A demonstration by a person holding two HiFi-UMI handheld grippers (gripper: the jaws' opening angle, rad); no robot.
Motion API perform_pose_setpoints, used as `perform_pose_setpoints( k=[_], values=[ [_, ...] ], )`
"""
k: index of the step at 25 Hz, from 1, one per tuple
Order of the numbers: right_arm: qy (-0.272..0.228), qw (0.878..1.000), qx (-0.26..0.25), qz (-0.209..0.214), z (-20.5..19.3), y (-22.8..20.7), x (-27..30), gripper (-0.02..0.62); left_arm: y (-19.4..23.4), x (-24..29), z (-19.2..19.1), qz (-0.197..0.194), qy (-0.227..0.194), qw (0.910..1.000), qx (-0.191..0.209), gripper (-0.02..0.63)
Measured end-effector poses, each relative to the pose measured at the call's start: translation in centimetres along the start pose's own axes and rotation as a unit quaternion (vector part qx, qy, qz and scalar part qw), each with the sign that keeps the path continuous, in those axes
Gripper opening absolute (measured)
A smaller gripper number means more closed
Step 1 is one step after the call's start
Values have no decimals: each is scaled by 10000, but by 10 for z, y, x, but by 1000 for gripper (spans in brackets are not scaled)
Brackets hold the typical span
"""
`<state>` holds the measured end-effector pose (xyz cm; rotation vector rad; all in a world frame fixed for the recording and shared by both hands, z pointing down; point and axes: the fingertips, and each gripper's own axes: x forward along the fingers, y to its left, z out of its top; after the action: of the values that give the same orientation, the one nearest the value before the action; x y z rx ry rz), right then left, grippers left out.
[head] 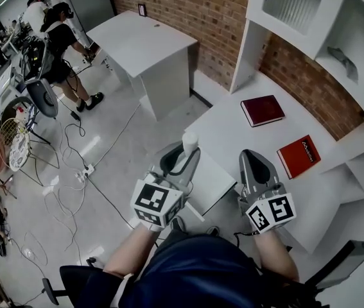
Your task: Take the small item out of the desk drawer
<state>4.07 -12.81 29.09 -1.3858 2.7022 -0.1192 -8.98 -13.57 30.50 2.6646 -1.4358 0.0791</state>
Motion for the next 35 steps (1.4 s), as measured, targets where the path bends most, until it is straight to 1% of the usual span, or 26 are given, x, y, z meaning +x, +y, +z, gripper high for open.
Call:
perform_pose_setpoints(
  k=[4, 10, 17, 20, 25, 28, 31, 35],
  values=[
    [-150, 9998, -94, 4, 11, -1, 5, 2, 4, 5, 15, 3, -96, 10000, 21, 137],
    [-379, 9990, -231, -90, 30, -2, 11, 2, 6, 10, 26, -78, -185, 9996, 173, 137],
    [-427, 9972, -532, -293, 38, -8, 21, 2, 12, 13, 26, -147, -334, 9985, 412, 137],
    [-356, 9968, -640, -331, 34, -13, 24, 2, 17, 19, 24, -120, -326, 9987, 381, 137],
    [-246, 9972, -546, -444, 26, -26, 25, 2, 22, 28, 14, -77, -214, 9991, 369, 137],
    [-221, 9968, -586, -497, 22, -28, 24, 2, 29, 28, 6, -47, -140, 9993, 347, 137],
    [-171, 9967, -652, -452, 16, -28, 26, 2, 38, 28, 5, 41, -104, 9997, 219, 137],
    [-28, 9973, -555, -472, 7, -35, 28, 2, 47, 30, 0, 126, -44, 9998, 122, 137]
  ],
)
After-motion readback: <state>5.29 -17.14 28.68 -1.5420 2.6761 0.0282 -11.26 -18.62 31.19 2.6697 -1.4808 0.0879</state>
